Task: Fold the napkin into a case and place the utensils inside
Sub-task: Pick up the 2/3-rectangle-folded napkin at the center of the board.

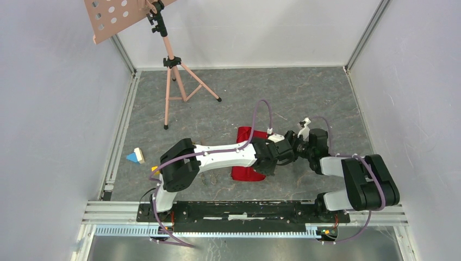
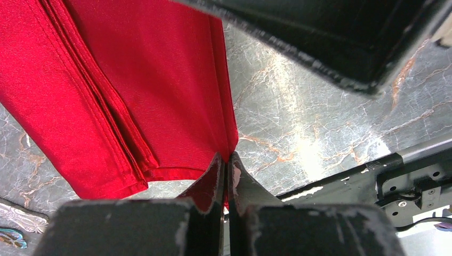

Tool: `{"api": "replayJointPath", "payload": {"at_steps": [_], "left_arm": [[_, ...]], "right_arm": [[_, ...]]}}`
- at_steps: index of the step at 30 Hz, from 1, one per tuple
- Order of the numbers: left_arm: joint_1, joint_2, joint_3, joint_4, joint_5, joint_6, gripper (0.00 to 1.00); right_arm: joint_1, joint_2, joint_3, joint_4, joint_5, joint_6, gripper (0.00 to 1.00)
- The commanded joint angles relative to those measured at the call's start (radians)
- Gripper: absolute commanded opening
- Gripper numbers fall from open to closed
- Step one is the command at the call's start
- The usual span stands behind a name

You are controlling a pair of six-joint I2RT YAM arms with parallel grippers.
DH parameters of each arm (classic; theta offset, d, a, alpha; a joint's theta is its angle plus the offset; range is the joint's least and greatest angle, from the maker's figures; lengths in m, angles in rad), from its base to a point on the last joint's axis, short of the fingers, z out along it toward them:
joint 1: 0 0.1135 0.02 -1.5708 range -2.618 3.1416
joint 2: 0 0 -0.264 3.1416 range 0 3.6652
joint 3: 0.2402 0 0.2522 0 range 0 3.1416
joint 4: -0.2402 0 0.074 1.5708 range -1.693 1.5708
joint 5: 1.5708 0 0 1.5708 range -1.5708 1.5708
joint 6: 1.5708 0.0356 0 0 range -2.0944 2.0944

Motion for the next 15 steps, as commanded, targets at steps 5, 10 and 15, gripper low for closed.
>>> {"api": "replayJointPath", "payload": {"at_steps": [5,10,15], "left_arm": [[0.008,-0.069,-0.010,0.029,0.009,0.023,0.02],[0.010,-0.068,-0.009,0.032,0.016,0.025,0.02],[0.010,-0.064,-0.005,0.040,0.043,0.033,0.02]], "right_arm": [[0.035,0.070,-0.065,0.174,0.028,0.131,0.71],[0.036,0.102,-0.065,0.222,0.043,0.136,0.64],[0.034,0.136,-0.044,0.254,0.071,0.131,0.54]]}}
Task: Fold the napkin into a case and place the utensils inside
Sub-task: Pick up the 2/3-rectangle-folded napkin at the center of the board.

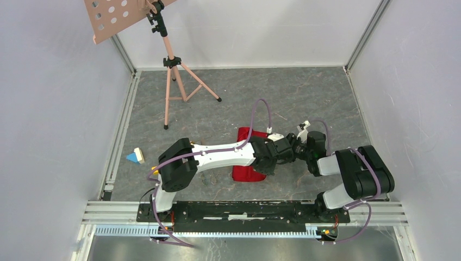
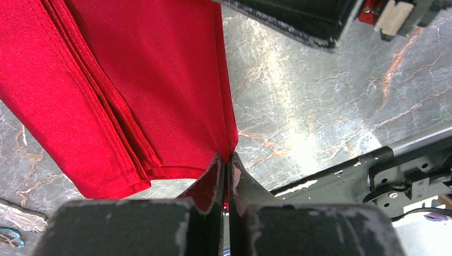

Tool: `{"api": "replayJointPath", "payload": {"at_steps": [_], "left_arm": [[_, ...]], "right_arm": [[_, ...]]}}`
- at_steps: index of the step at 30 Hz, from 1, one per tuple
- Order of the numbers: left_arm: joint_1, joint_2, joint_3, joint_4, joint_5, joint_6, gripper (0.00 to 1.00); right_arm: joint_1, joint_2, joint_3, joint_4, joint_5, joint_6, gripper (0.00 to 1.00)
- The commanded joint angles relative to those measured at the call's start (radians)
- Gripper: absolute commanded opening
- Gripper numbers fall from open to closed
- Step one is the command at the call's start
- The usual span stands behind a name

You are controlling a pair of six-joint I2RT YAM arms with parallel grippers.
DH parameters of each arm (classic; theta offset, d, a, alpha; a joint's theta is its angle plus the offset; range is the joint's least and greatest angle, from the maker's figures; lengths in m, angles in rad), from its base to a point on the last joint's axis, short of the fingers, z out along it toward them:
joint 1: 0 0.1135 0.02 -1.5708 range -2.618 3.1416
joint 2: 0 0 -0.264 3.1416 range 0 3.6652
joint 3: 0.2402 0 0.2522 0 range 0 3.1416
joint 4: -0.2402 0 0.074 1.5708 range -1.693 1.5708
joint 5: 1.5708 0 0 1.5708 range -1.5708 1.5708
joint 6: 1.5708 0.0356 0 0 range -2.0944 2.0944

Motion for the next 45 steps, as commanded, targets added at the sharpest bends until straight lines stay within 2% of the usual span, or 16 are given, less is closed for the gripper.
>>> {"api": "replayJointPath", "payload": {"at_steps": [1,11,14,16,18,19,22,28,30,34,36,39,45], "left_arm": [[0.003,-0.044,0.000,0.037,0.029,0.032,0.02],[0.002,-0.046,-0.009,0.056,0.045,0.032,0.02],[0.003,-0.046,-0.007,0.063,0.057,0.036,0.02],[0.005,-0.047,-0.004,0.065,0.074,0.040,0.04],[0.014,-0.055,-0.008,0.074,0.100,0.042,0.15],[0.021,-0.064,-0.015,0.083,0.123,0.045,0.20],[0.064,-0.118,-0.059,0.122,0.204,0.039,0.46],[0.234,-0.265,-0.197,0.232,0.388,0.015,0.55],[0.314,-0.288,-0.247,0.267,0.441,0.016,0.55],[0.484,-0.274,-0.322,0.337,0.534,-0.006,0.32],[0.541,-0.249,-0.340,0.402,0.567,-0.024,0.25],[0.578,-0.186,-0.316,0.465,0.583,-0.042,0.19],[0.575,-0.053,-0.277,0.525,0.564,-0.085,0.09]], "right_arm": [[0.002,0.032,0.011,0.049,0.064,-0.008,0.52],[0.002,0.084,0.043,0.119,0.055,0.016,0.39],[0.001,0.097,0.044,0.159,0.044,0.022,0.27],[0.002,0.104,0.040,0.191,0.036,0.023,0.12],[0.003,0.114,0.042,0.209,0.024,0.010,0.01],[0.003,0.120,0.047,0.209,0.015,-0.001,0.01],[0.000,0.139,0.069,0.196,-0.008,-0.041,0.00],[0.000,0.149,0.141,0.075,-0.014,-0.138,0.01],[0.001,0.142,0.171,0.002,-0.003,-0.187,0.01],[0.000,0.127,0.250,-0.184,0.008,-0.317,0.00],[0.002,0.116,0.283,-0.269,0.037,-0.371,0.00],[0.003,0.107,0.316,-0.341,0.064,-0.405,0.01],[0.011,0.102,0.379,-0.425,0.086,-0.441,0.01]]}}
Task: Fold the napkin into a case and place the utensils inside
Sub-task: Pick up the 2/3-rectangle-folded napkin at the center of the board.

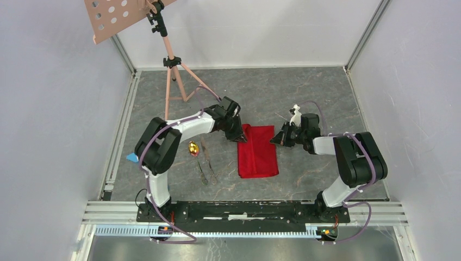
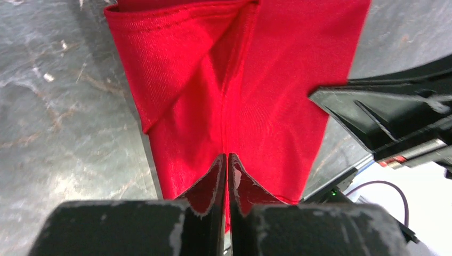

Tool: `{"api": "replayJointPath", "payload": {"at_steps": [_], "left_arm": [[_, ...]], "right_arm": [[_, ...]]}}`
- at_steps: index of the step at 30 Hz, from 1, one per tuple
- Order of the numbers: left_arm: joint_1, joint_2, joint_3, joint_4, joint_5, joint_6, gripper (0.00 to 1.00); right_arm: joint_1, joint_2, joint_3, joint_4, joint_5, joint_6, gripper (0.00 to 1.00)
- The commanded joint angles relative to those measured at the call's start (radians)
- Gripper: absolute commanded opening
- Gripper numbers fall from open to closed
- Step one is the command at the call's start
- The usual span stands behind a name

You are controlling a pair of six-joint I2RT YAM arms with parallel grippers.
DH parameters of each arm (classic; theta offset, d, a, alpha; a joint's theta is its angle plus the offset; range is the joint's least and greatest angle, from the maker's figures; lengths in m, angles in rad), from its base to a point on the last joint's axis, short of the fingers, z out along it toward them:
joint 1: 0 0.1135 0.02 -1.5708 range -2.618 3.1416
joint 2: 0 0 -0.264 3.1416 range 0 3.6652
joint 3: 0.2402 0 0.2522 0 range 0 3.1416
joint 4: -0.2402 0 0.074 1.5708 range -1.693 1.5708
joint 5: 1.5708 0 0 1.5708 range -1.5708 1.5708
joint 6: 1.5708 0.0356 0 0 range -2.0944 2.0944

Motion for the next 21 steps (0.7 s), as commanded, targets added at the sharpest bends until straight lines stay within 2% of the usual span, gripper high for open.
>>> {"api": "replayJointPath", "payload": {"at_steps": [1,11,21], "left_arm": [[-0.018,0.060,0.033,0.104,0.024,-0.058,0.08],[-0.033,0.079,-0.038,0.108,-0.050,-0.035,0.07],[-0.034,0.084,-0.092,0.150,-0.051,-0.038,0.06]], "right_arm": [[0.016,-0.033,0.072,-0.105,0.043,-0.083,0.00],[0.093,-0.116,0.154,-0.273,0.212,-0.100,0.00],[0.211,-0.182,0.171,-0.319,0.343,-0.016,0.00]]}}
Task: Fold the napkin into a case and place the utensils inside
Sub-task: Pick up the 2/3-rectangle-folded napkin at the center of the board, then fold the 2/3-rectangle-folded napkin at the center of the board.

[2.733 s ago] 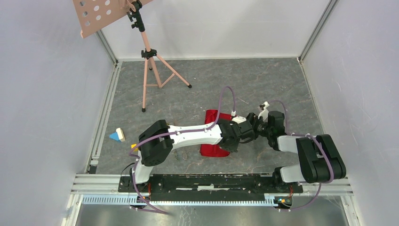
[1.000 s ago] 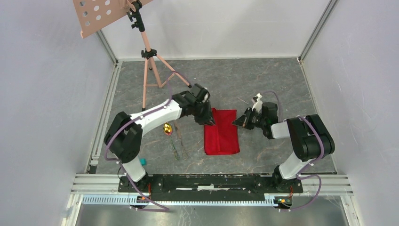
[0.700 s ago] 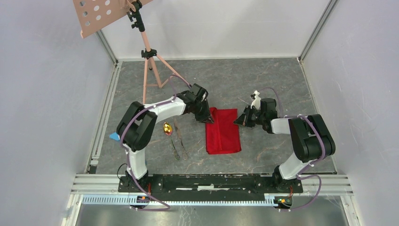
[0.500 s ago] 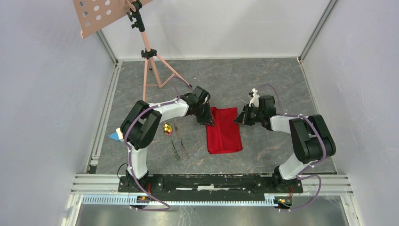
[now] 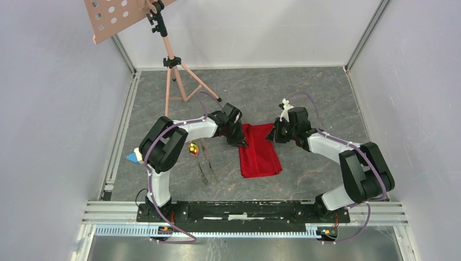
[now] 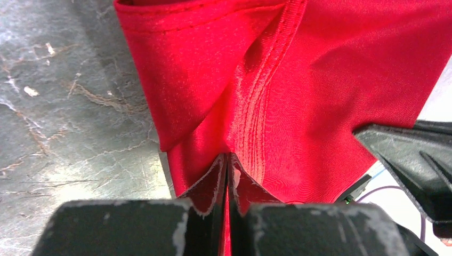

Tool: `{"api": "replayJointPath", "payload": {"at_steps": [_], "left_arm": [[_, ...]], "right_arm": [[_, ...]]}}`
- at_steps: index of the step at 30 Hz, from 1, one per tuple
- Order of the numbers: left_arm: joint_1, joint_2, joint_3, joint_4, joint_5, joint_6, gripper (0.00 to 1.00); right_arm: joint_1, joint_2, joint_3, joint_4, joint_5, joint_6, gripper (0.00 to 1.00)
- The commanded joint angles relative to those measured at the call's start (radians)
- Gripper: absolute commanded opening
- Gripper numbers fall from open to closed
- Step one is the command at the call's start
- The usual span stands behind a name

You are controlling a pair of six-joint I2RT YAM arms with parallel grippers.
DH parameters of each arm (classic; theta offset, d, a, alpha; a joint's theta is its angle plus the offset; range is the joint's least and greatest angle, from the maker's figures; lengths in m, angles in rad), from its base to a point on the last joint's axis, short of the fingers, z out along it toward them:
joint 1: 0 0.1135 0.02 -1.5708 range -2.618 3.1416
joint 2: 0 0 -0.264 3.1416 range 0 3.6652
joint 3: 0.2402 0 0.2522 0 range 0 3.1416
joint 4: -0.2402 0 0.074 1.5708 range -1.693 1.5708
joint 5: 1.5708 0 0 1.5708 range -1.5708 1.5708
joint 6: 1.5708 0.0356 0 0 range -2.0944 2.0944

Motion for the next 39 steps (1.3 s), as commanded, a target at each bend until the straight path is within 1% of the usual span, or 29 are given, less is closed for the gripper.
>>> {"api": "replayJointPath", "payload": {"at_steps": [1,6,10,11,13,15,19,22,25,28,30,34,36,37,39], "left_arm": [[-0.006,0.002,-0.036,0.034,-0.026,-0.016,0.06],[-0.008,-0.003,-0.054,0.053,-0.016,-0.017,0.06],[-0.008,-0.001,-0.066,0.076,-0.001,-0.018,0.06],[-0.008,0.002,-0.068,0.081,0.000,-0.018,0.06],[-0.008,0.004,-0.068,0.082,0.001,-0.014,0.06],[-0.008,0.006,-0.070,0.082,-0.003,-0.009,0.06],[-0.008,0.003,-0.071,0.080,-0.004,0.002,0.06],[-0.008,-0.014,-0.071,0.066,0.003,0.008,0.06],[-0.007,-0.062,-0.074,0.036,0.002,0.016,0.07],[-0.006,-0.120,-0.078,-0.003,-0.004,0.024,0.13],[-0.005,-0.161,-0.079,-0.024,-0.005,0.028,0.21],[-0.005,-0.259,-0.133,-0.030,-0.035,0.028,0.47],[-0.002,-0.287,-0.160,-0.028,-0.070,0.031,0.53],[0.001,-0.284,-0.168,-0.029,-0.084,0.034,0.54],[0.006,-0.252,-0.158,-0.045,-0.088,0.044,0.51]], "right_arm": [[0.054,-0.053,0.032,-0.020,0.097,0.053,0.00],[0.130,-0.066,0.045,-0.012,0.168,0.117,0.01],[0.198,-0.048,0.044,0.042,0.200,0.206,0.01],[0.210,-0.039,0.038,0.066,0.195,0.242,0.00],[0.232,-0.028,-0.004,0.174,0.168,0.322,0.01],[0.255,-0.019,-0.051,0.294,0.173,0.394,0.01],[0.270,0.034,-0.082,0.396,0.191,0.485,0.01],[0.270,0.082,-0.074,0.397,0.185,0.482,0.01],[0.271,0.084,-0.085,0.389,0.196,0.466,0.00],[0.271,0.077,-0.091,0.363,0.217,0.443,0.01],[0.270,0.078,-0.092,0.354,0.221,0.430,0.01],[0.270,0.076,-0.091,0.337,0.229,0.417,0.01],[0.270,0.074,-0.089,0.330,0.235,0.413,0.01],[0.270,0.071,-0.084,0.323,0.243,0.411,0.01],[0.272,0.072,-0.076,0.317,0.250,0.410,0.00]]}}
